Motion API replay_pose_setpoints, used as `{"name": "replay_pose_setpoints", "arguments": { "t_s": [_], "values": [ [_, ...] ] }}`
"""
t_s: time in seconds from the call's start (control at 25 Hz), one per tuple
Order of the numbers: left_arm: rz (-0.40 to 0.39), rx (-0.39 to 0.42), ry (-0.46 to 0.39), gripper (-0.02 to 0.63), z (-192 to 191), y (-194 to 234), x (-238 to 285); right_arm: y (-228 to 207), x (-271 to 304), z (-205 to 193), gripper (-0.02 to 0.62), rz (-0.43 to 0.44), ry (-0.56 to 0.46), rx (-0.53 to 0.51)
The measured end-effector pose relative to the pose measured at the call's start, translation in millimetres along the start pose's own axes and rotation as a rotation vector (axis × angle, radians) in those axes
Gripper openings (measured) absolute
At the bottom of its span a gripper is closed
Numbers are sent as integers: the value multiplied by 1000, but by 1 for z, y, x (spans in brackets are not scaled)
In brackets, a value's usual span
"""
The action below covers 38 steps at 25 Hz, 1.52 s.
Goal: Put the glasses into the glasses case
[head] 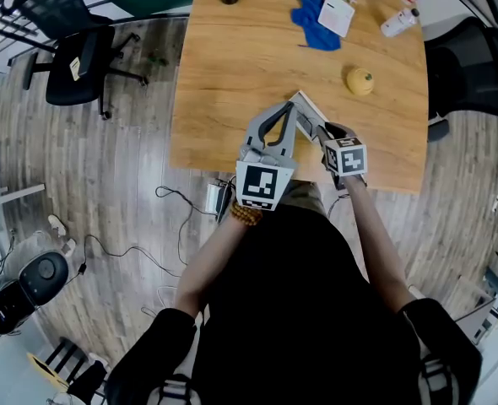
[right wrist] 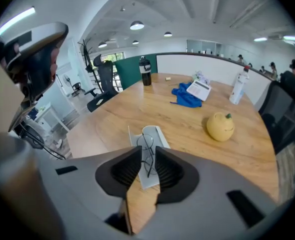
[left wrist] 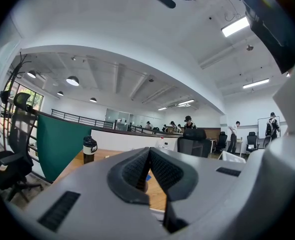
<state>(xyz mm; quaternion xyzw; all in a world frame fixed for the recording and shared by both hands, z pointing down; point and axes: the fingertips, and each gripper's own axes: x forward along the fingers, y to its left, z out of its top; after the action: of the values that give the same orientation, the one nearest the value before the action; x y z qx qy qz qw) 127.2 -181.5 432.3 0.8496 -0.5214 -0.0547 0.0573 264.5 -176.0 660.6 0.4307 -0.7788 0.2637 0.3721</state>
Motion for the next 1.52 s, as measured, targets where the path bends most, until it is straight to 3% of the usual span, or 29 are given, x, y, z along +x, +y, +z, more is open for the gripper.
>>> {"name": "replay_pose_setpoints", "arguments": {
  "t_s": [0.12, 0.24, 0.56, 0.72, 0.92, 1.2, 1.52],
  "values": [
    [10, 1, 3, 21, -1, 4, -1, -13, -20, 9, 88, -16, -145, 39],
    [14, 6, 6, 21, -2, 6, 0, -27, -26, 1, 74, -44, -181, 24],
    [30, 14, 15, 21, -2, 6, -4, -23, -2, 5, 69, -6, -126, -116],
    [41, 28, 20, 21, -3, 5, -5, -12, 28, 4, 71, 51, -35, -252],
    [24, 42, 31, 21, -7, -9, -4, -8, 62, -8, 73, 97, 79, -322],
    [-4, 54, 40, 21, -10, -19, -4, -8, 97, -23, 83, 93, 194, -319],
    [1, 44, 48, 21, -13, -12, -6, -6, 99, -26, 51, 87, 206, -311]
  ]
}}
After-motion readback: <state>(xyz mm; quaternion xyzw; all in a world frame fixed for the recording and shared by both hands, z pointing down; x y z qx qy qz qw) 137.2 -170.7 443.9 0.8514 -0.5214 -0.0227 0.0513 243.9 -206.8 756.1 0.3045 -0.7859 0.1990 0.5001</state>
